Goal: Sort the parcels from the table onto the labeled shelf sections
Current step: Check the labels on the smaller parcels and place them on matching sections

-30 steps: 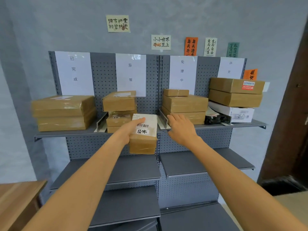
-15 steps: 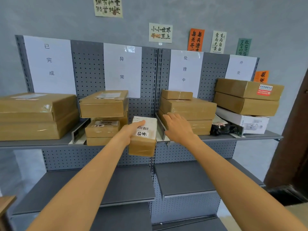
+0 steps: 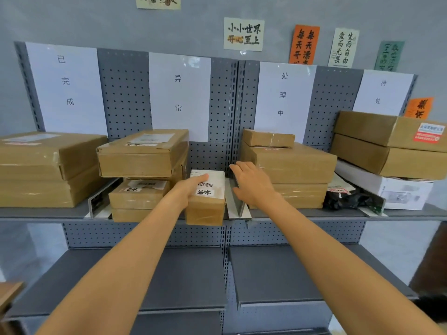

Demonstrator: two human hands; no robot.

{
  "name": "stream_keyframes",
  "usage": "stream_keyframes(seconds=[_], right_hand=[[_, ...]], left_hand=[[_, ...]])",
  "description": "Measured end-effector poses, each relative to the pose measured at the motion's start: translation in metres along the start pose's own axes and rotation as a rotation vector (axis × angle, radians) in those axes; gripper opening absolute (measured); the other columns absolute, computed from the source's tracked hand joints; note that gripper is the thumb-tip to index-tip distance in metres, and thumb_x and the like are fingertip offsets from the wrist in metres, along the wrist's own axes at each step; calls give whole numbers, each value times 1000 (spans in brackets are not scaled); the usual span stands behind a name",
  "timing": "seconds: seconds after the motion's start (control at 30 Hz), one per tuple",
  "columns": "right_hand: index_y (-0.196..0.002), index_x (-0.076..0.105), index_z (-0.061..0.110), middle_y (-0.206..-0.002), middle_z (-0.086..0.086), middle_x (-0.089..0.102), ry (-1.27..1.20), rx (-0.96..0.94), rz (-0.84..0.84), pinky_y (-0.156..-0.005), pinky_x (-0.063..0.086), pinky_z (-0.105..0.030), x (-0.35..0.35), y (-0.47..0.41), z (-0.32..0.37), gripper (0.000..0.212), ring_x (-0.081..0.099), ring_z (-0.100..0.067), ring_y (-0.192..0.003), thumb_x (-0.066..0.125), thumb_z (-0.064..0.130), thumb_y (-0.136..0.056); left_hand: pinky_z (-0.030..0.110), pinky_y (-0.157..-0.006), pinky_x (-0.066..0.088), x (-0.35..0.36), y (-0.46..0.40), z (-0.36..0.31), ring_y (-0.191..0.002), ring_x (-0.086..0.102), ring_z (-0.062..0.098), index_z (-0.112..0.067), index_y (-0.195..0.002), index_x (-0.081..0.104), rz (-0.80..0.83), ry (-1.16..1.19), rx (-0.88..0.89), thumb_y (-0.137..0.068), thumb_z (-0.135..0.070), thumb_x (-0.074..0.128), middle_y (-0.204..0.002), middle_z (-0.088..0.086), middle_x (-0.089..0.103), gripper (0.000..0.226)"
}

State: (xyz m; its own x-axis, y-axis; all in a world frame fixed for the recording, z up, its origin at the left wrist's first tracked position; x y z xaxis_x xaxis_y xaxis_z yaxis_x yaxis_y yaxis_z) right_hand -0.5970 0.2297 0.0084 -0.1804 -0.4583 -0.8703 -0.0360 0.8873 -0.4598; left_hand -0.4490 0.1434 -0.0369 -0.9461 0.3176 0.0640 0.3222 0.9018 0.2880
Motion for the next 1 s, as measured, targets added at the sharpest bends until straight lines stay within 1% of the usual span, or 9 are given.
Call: stream_keyframes(seconds=[0.07, 0.17, 0.27, 0.33, 0.53, 0.63, 0.87, 0.93, 1.0], right_hand=[[-146, 33, 10, -146, -8, 41, -17, -19, -8, -112, 28, -34, 3, -6, -4, 55, 35, -26, -136, 50, 17, -95], [-147, 32, 10, -147, -9, 40, -39, -46, -4, -113, 26, -35, 8, -13, -8, 57, 34, -26, -137, 52, 18, -94], [-147, 32, 10, -147, -9, 39, -46, -60, 4, -113, 26, -35, 14, -19, -13, 57, 34, -26, -137, 53, 20, -94], [-147, 31, 10, -148, -8, 39, -47, -67, 9, -113, 27, -34, 18, -23, -16, 57, 34, -25, -137, 52, 20, -94], [-145, 35, 10, -145, -9, 41, -59, -83, 33, -111, 30, -34, 31, -32, -16, 58, 36, -26, -134, 56, 20, -92], [-142, 38, 10, -142, -8, 44, -64, -83, 27, -109, 31, -33, 34, -35, -15, 56, 38, -26, -132, 57, 20, -90], [-142, 38, 10, -141, -8, 44, -64, -76, 34, -109, 32, -34, 37, -37, -16, 56, 38, -26, -132, 57, 20, -90], [-143, 37, 10, -141, -8, 44, -71, -74, 34, -109, 31, -34, 38, -37, -17, 56, 37, -26, -132, 57, 20, -91], [-144, 35, 10, -143, -7, 43, -75, -70, 35, -109, 30, -33, 39, -36, -17, 57, 36, -25, -133, 56, 20, -92]], left_hand=[[30, -61, 54, 2, -5, -2, -60, 66, 16, -11, -91, 66, -18, -4, -3, -85, -29, 73, -55, 3, 69, 20], [30, -62, 54, 4, -14, -2, -63, 66, 18, -11, -93, 66, -32, -31, -25, -83, -30, 74, -56, 4, 70, 23], [30, -55, 52, 6, -23, 2, -48, 66, 16, -11, -87, 65, -37, -43, -50, -84, -28, 74, -55, 5, 69, 20], [29, -54, 50, 5, -27, 6, -44, 65, 14, -11, -83, 64, -54, -48, -57, -85, -28, 73, -52, 5, 68, 20], [27, -57, 50, 0, -42, 12, -63, 63, 15, -10, -88, 62, -81, -37, -78, -86, -31, 71, -50, 3, 67, 22], [27, -55, 48, 0, -46, 12, -62, 62, 15, -11, -86, 61, -82, -56, -83, -87, -31, 70, -48, 2, 66, 22], [26, -54, 47, 1, -51, 9, -61, 60, 15, -11, -84, 60, -94, -85, -94, -88, -32, 69, -45, 2, 64, 24], [27, -56, 48, 1, -53, 9, -62, 60, 15, -11, -85, 60, -92, -97, -104, -87, -33, 69, -49, 2, 66, 24], [27, -60, 49, 0, -56, 9, -63, 60, 16, -11, -85, 61, -94, -102, -115, -87, -34, 69, -59, 4, 68, 25]])
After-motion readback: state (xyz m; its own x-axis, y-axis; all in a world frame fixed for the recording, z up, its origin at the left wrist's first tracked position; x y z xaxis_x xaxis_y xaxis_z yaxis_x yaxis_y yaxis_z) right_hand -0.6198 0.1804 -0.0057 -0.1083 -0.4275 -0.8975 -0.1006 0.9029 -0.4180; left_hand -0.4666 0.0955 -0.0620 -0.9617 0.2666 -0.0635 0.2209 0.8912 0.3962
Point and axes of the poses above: each hand's wrist, its own y-axis away from the middle knuckle, its own x-axis out of the palm, z = x × y, the point moved 4 cm from there along -y, towards the middle knuckle
